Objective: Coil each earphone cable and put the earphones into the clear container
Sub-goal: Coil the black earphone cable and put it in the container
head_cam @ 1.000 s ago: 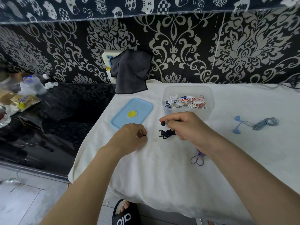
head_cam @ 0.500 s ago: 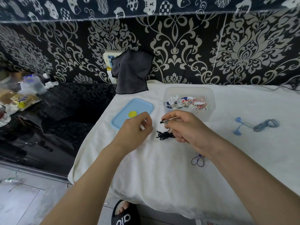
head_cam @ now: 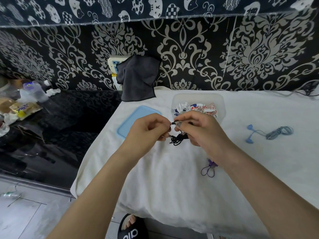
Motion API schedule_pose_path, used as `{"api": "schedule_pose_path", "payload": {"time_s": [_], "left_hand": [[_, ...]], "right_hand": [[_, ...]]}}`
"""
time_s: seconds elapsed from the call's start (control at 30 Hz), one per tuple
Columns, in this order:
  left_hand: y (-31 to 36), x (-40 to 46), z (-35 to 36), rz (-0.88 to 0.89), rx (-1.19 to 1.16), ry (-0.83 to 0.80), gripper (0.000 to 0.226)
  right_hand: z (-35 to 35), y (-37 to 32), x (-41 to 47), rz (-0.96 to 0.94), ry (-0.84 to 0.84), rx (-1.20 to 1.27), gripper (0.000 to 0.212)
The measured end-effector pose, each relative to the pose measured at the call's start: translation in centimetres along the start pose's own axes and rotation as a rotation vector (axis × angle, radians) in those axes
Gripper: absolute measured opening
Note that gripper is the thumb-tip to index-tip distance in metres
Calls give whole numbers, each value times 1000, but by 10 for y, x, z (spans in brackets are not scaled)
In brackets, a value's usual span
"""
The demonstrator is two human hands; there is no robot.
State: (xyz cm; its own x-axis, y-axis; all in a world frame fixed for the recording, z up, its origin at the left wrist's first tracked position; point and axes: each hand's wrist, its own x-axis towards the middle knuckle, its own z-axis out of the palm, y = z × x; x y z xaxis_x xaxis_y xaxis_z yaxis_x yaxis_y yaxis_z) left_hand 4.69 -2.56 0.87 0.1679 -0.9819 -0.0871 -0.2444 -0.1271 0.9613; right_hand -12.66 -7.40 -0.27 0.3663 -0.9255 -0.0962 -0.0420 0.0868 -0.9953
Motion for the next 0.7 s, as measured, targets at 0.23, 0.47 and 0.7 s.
{"api": "schedule_pose_path", "payload": {"time_s": [0.23,0.47,0.7], "left_hand": [[1,1,7,-42,-139,-3,13],[4,1,8,-48,-162,-29,18],[7,-1,7,-19,-145,-22,19]], "right_hand": [[-2,1,-3,-114,20,-82,9],[-6,3,-2,-156,62,-161,7],[-7,2,-3,-155,69,-150,7]]}}
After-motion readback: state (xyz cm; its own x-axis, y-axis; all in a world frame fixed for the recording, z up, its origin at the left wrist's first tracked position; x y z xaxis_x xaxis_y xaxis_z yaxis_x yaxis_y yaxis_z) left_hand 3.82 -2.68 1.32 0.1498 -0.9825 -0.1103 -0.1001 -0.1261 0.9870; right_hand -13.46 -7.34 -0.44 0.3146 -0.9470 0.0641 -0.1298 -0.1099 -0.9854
